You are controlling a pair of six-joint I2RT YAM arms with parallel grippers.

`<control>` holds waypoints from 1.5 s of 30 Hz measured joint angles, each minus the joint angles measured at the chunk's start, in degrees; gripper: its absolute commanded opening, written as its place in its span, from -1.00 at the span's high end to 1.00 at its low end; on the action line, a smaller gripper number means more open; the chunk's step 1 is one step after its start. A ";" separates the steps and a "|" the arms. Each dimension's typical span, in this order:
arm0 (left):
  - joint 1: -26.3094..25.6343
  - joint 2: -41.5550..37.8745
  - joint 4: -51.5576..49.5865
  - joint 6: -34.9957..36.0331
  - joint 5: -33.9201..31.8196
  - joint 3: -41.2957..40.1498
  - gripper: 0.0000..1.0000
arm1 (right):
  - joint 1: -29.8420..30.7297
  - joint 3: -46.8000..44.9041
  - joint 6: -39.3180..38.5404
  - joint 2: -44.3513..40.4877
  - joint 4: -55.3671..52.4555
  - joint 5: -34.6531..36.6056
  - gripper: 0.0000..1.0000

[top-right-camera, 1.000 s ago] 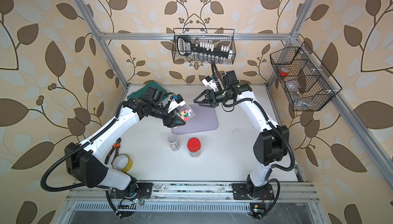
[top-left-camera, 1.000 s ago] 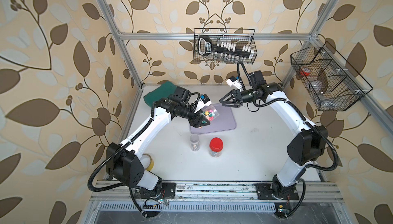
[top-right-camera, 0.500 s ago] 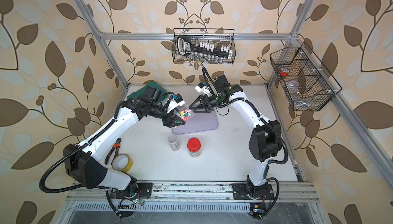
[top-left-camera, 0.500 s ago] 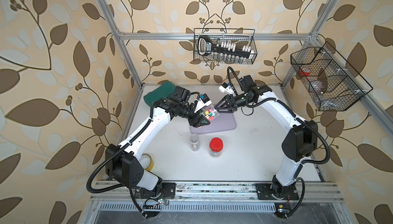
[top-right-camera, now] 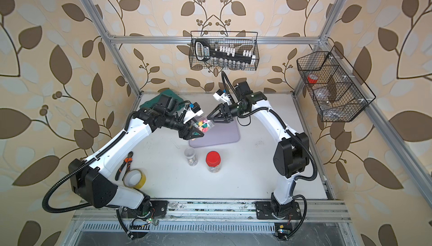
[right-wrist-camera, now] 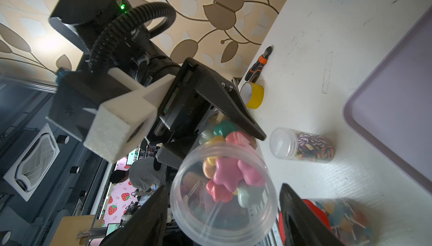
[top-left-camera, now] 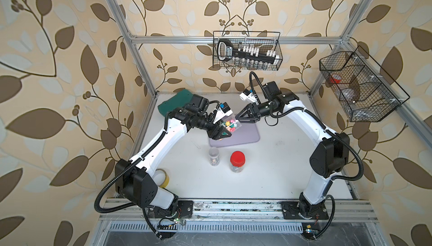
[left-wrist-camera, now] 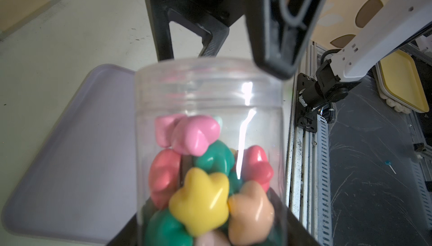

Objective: Pour the candies out of the jar
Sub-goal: Unscrew the lid from the jar.

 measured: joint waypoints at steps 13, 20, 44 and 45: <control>0.00 0.00 0.07 -0.20 0.02 -0.02 -0.23 | 0.09 0.00 -0.59 0.00 -0.13 0.00 -0.31; 0.00 0.00 0.07 -0.20 0.02 0.00 -0.23 | 0.09 0.00 -0.61 0.00 -0.17 0.07 -0.33; 0.00 0.00 0.55 -0.20 0.17 0.00 -0.23 | 0.46 2.67 -2.93 0.00 -2.73 3.10 -0.39; 0.00 0.00 0.55 -0.20 0.17 0.00 -0.23 | 0.46 2.80 -3.02 0.00 -2.80 3.17 -0.39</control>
